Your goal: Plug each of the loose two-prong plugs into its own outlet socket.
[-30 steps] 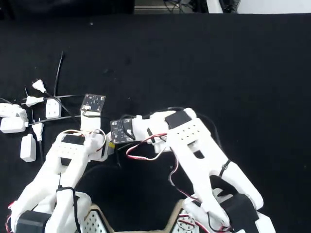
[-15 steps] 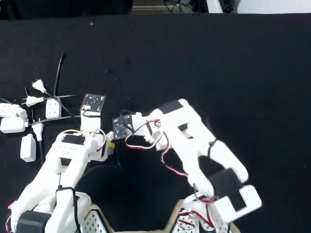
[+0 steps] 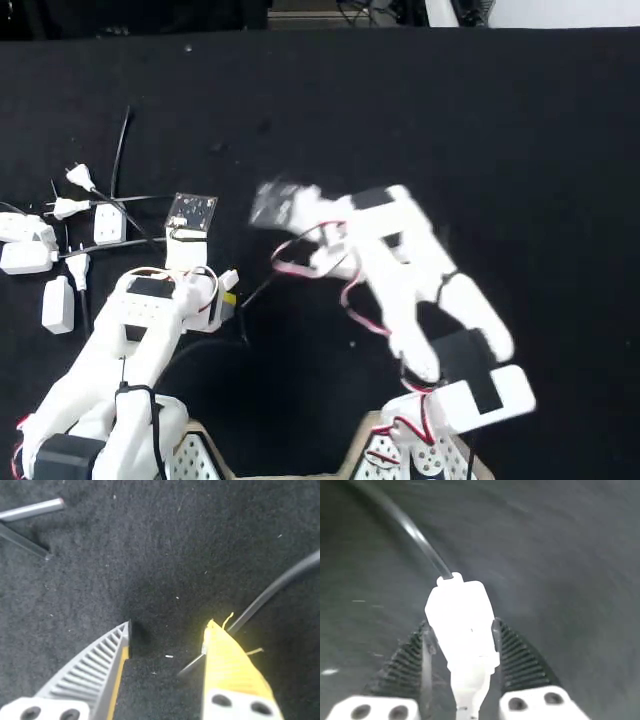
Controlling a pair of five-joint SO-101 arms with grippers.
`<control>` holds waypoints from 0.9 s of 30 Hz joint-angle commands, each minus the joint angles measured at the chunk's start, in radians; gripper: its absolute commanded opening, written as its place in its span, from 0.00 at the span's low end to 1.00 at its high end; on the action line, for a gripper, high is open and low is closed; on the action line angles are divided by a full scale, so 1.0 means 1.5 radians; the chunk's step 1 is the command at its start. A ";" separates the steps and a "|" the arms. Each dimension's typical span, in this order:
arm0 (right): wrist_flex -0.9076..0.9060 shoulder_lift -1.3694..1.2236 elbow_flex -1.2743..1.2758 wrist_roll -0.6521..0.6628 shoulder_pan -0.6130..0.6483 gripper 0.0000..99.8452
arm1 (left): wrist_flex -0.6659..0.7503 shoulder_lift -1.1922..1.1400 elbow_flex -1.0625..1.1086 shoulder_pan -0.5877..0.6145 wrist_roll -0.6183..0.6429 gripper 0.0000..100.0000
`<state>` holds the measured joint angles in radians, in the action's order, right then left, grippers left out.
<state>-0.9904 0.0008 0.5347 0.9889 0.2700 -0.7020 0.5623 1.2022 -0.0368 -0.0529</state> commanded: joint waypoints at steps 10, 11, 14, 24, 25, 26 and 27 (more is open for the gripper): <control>-0.121 -0.015 -0.283 -0.267 -0.436 0.01 | 0.002 0.006 -0.008 -0.005 -0.007 0.24; -0.121 -0.038 -0.308 -0.288 -0.465 0.01 | 0.002 0.006 -0.008 -0.005 -0.007 0.24; -0.121 -0.117 -0.393 -0.317 -0.534 0.01 | 0.004 0.006 -0.006 -0.005 -0.007 0.24; -0.282 -0.451 -0.842 -0.324 -0.617 0.01 | 0.003 0.006 -0.005 -0.005 -0.007 0.24; -0.305 -0.483 -0.900 -0.324 -0.621 0.01 | 0.002 0.006 -0.005 -0.005 -0.007 0.24; -0.326 -0.515 -0.959 -0.324 -0.626 0.01 | 0.002 0.006 -0.005 -0.005 -0.007 0.24; -0.346 -0.549 -1.017 -0.324 -0.632 0.01 | 0.002 0.006 -0.005 -0.005 -0.007 0.24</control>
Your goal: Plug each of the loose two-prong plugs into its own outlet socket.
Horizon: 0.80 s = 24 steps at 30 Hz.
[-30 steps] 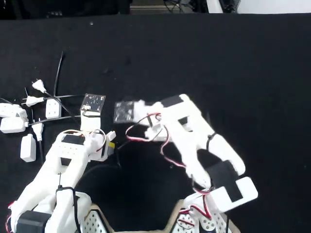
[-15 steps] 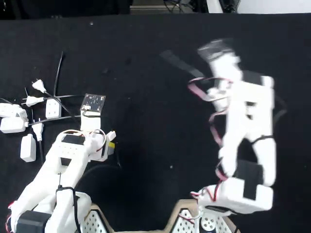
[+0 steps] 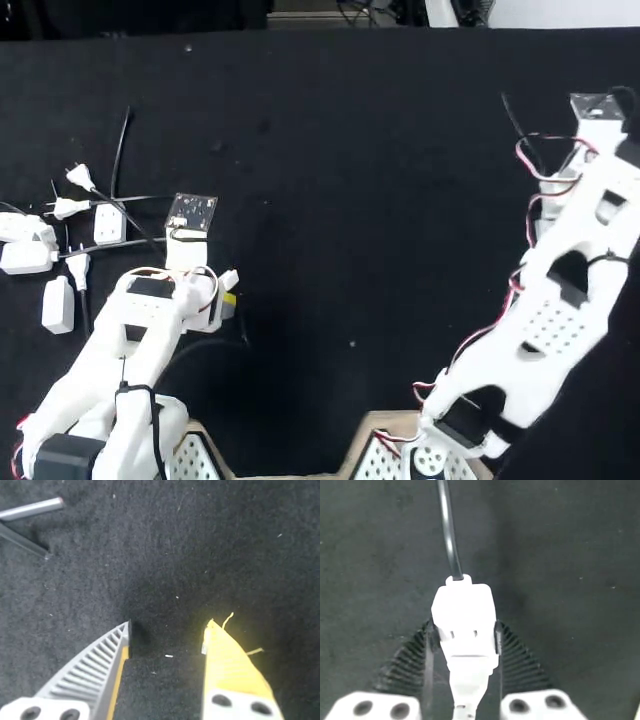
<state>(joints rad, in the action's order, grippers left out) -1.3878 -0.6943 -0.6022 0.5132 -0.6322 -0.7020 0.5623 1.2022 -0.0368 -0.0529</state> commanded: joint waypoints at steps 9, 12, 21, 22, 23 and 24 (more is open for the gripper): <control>-0.120 -0.364 -0.671 -0.003 -0.057 0.01 | 0.002 0.006 -0.004 -0.005 -0.007 0.24; -0.119 -0.411 -0.714 -0.004 -0.055 0.01 | 0.001 0.006 -0.004 -0.005 -0.007 0.24; -0.103 -0.412 -0.696 -0.007 -0.051 0.18 | 0.001 0.006 -0.004 -0.005 -0.007 0.24; -0.089 -0.412 -0.695 -0.007 -0.051 0.21 | 0.001 0.006 -0.004 -0.005 -0.007 0.24; -0.070 -0.413 -0.695 -0.007 -0.051 0.22 | 0.001 0.006 -0.004 -0.005 -0.007 0.24; -0.049 -0.413 -0.693 -0.007 -0.052 0.22 | 0.001 0.006 -0.004 -0.005 -0.007 0.24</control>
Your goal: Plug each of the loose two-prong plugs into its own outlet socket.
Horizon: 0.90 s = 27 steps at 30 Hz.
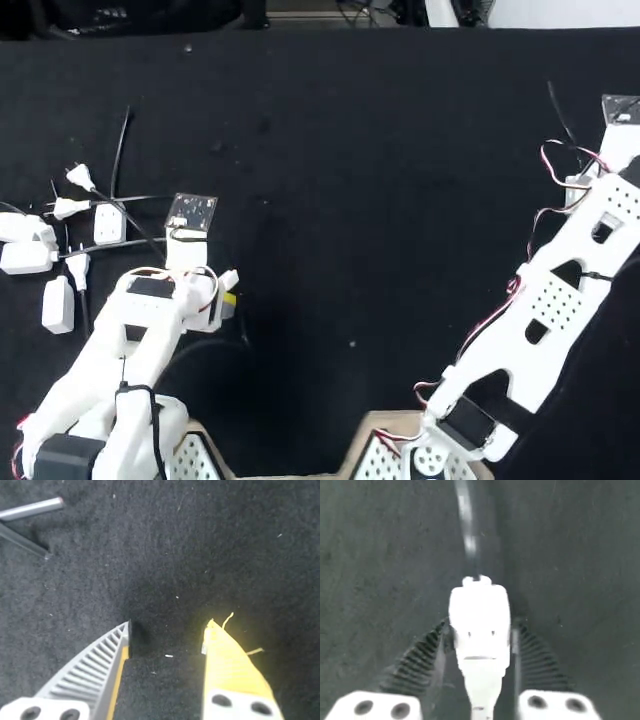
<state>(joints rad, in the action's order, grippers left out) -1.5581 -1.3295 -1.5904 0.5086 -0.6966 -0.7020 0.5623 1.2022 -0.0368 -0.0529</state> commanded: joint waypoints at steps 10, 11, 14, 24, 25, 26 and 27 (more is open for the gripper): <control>0.184 0.031 -0.041 -0.041 -0.007 0.22 | 0.001 0.006 -0.004 -0.005 -0.007 0.24; 0.188 0.037 -0.043 -0.041 -0.001 0.22 | 0.001 0.006 -0.004 -0.005 -0.007 0.24; 0.183 0.069 -0.043 -0.041 0.009 0.22 | 0.001 0.006 -0.004 -0.005 -0.007 0.24; 0.057 0.226 -0.042 -0.088 0.025 0.22 | 0.001 0.006 -0.004 -0.005 -0.007 0.24; 0.043 0.236 -0.042 -0.088 0.025 0.22 | 0.001 0.006 -0.004 -0.005 -0.007 0.24; 0.030 0.246 -0.042 -0.087 0.025 0.22 | 0.001 0.006 -0.004 -0.005 -0.007 0.24; 0.017 0.254 -0.042 -0.087 0.024 0.22 | 0.001 0.006 -0.004 -0.005 -0.007 0.24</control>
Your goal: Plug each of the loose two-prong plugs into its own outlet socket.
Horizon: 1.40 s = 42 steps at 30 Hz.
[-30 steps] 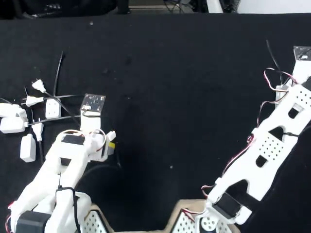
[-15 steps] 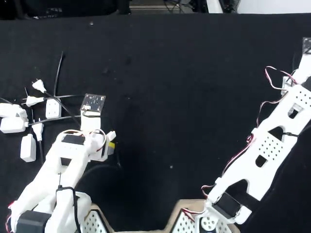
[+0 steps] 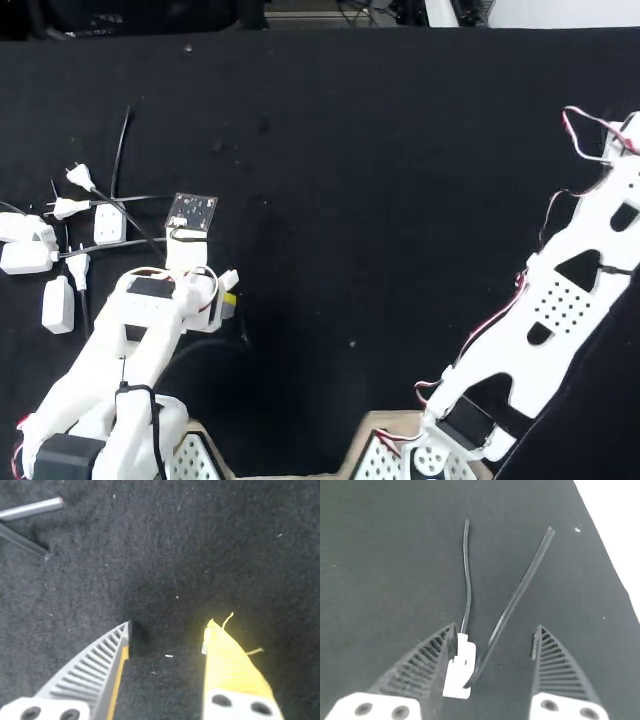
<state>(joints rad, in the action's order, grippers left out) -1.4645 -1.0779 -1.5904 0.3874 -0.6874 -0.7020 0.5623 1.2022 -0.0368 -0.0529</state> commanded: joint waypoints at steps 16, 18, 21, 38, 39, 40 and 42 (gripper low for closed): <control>-0.204 0.243 0.010 -0.062 0.107 0.22 | 0.002 0.006 -0.001 -0.005 -0.007 0.24; -0.205 0.299 0.087 -0.074 0.116 0.22 | 0.004 0.006 0.003 -0.005 -0.007 0.24; -0.203 0.429 0.261 -0.086 0.135 0.22 | 0.005 0.006 0.003 -0.005 -0.007 0.24; 0.116 0.961 1.229 -0.110 0.389 0.22 | 0.005 0.006 0.003 -0.005 -0.007 0.24; 0.157 0.978 1.289 -0.109 0.401 0.22 | 0.005 0.006 0.003 -0.005 -0.007 0.24; 0.198 0.997 1.352 -0.109 0.414 0.22 | 0.005 0.006 0.003 -0.005 -0.007 0.24; 0.288 1.035 1.469 -0.108 0.442 0.22 | 0.005 0.006 0.003 -0.005 -0.007 0.24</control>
<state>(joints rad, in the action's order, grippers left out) -1.2789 0.3429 0.2800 0.2248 -0.1043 -0.7020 0.5623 1.2037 -0.0368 -0.0529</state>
